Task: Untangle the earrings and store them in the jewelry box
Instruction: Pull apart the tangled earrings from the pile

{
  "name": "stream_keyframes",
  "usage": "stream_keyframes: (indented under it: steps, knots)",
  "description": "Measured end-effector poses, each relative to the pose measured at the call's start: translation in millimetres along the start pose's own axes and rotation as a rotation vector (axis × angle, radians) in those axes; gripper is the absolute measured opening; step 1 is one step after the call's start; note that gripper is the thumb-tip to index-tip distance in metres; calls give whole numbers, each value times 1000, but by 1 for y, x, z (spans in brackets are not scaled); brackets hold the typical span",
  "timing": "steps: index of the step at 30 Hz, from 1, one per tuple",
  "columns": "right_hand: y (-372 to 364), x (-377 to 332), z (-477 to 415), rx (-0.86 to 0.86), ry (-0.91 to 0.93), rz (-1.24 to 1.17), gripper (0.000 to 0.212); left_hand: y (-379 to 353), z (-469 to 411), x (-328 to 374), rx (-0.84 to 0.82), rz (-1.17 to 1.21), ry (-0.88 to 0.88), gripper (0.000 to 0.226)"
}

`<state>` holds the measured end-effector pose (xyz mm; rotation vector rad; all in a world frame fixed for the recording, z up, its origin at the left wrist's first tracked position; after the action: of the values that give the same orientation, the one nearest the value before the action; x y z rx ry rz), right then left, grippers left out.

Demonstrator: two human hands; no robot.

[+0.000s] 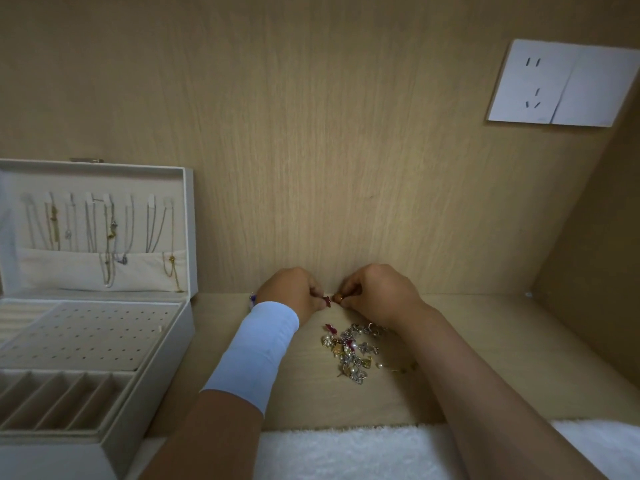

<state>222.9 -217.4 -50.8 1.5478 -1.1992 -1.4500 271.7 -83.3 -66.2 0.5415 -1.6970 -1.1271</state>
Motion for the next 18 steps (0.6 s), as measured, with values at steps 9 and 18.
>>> stream_keyframes:
  steps: [9, 18]
  knots:
    - [-3, -4, 1, 7, -11, 18, 15, 4, 0, -2, 73, -17, 16, 16]
    - [18, -15, 8, -80, 27, -112, 10, 30, 11, 7, 52, 51, -40, 17]
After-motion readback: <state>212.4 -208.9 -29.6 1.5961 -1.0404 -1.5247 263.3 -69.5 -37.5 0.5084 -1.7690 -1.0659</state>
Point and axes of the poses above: each hand's wrist, its own z-axis away from the middle knuckle, its own y-axis out of the back of the hand, x = y × z, the point moved 10 cm from there along -z, towards the middle knuckle
